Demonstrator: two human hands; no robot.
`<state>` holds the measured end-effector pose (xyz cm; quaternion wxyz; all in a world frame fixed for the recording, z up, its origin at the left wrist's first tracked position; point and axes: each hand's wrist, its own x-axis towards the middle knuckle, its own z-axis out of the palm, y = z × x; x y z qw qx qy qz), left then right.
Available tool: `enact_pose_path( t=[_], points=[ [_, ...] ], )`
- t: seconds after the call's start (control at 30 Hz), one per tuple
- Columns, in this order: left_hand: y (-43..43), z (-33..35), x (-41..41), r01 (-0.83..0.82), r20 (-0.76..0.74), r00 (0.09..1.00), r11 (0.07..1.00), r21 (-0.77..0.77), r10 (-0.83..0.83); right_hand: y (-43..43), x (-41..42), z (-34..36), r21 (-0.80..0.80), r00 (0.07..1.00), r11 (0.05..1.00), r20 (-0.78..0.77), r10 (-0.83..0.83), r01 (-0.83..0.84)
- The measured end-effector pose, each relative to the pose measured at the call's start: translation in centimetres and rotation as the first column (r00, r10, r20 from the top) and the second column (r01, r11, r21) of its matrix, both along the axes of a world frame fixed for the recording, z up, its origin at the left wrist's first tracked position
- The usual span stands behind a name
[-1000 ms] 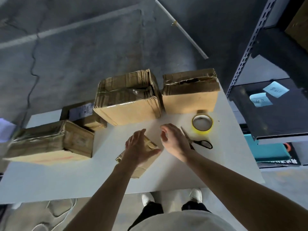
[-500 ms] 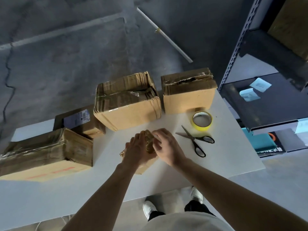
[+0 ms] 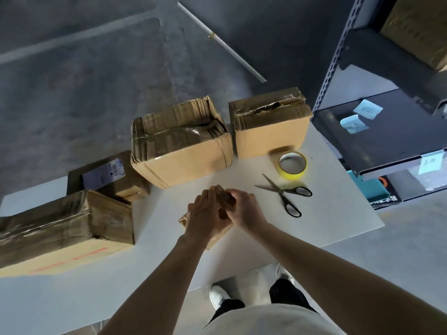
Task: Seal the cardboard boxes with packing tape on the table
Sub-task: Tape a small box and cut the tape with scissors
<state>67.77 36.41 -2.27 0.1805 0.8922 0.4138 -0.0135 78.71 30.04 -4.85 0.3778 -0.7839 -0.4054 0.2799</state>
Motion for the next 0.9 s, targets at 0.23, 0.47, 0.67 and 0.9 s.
enact_pose_path(
  t=[0.23, 0.47, 0.67, 0.9],
  points=[
    [0.2, -0.1, 0.0, 0.020, 0.006, 1.000, 1.000, -0.003, -0.020, 0.6, 0.6, -0.1, -0.151, 0.995, 0.987, -0.082, 0.050, -0.062],
    [0.3, -0.2, -0.3, 0.056, 0.031, 0.998, 0.998, -0.010, -0.056, 0.6, 1.1, 0.6, -0.171, 0.993, 0.981, -0.085, 0.082, -0.096],
    [1.2, -0.1, 0.0, 0.141, -0.027, 0.989, 0.985, -0.094, -0.144, -0.6, 3.5, 0.9, -0.146, 0.999, 0.989, -0.049, 0.022, -0.029],
    [0.7, 0.3, 1.1, 0.279, 0.051, 0.960, 0.959, -0.045, -0.277, -0.7, 3.9, 1.0, -0.188, 0.992, 0.981, -0.125, 0.026, -0.049]
  ],
)
